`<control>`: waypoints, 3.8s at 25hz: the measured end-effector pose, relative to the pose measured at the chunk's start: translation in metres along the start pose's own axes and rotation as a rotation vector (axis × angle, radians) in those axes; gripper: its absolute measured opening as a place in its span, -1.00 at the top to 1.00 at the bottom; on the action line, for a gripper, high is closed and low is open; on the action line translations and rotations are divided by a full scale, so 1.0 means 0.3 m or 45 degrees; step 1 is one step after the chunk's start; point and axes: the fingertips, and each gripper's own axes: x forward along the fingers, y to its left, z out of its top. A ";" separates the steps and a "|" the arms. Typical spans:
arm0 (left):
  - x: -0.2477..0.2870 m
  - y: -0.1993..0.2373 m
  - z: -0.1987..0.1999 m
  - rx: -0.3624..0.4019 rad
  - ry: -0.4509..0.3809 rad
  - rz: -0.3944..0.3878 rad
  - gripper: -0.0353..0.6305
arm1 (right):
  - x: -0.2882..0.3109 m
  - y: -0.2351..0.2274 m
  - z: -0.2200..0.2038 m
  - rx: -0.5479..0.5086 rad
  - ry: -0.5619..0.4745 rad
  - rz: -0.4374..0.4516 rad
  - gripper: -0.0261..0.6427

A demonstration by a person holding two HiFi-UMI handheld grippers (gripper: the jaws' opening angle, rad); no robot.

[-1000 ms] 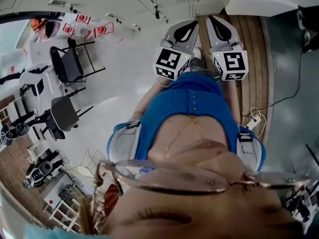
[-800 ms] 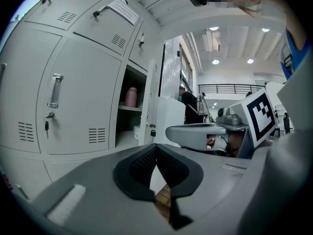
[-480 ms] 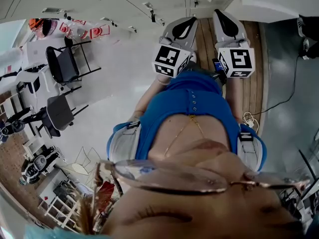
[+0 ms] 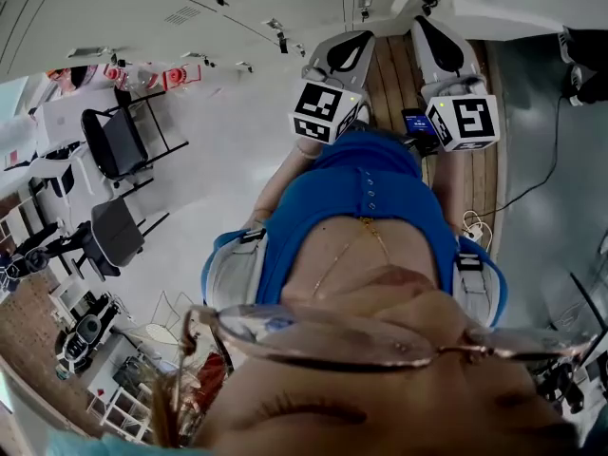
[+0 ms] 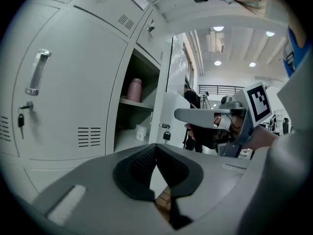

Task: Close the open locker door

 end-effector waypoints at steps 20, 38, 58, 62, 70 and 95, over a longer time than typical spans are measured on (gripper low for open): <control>0.185 0.107 0.049 0.025 0.037 -0.141 0.90 | 0.103 -0.136 0.051 0.004 -0.017 0.059 0.63; 0.204 0.173 0.072 0.005 0.020 -0.096 0.90 | 0.196 -0.124 0.100 0.021 -0.083 0.181 0.59; 0.213 0.301 0.093 -0.003 0.011 -0.031 0.90 | 0.376 -0.109 0.112 0.001 -0.115 0.231 0.58; 0.221 0.329 0.096 -0.008 0.015 -0.025 0.90 | 0.408 -0.112 0.114 -0.002 -0.125 0.240 0.58; 0.251 0.377 0.090 -0.003 0.026 -0.042 0.90 | 0.476 -0.117 0.101 0.002 -0.130 0.264 0.58; 0.325 0.454 0.105 -0.030 0.043 -0.089 0.90 | 0.590 -0.210 0.070 0.020 -0.104 0.108 0.91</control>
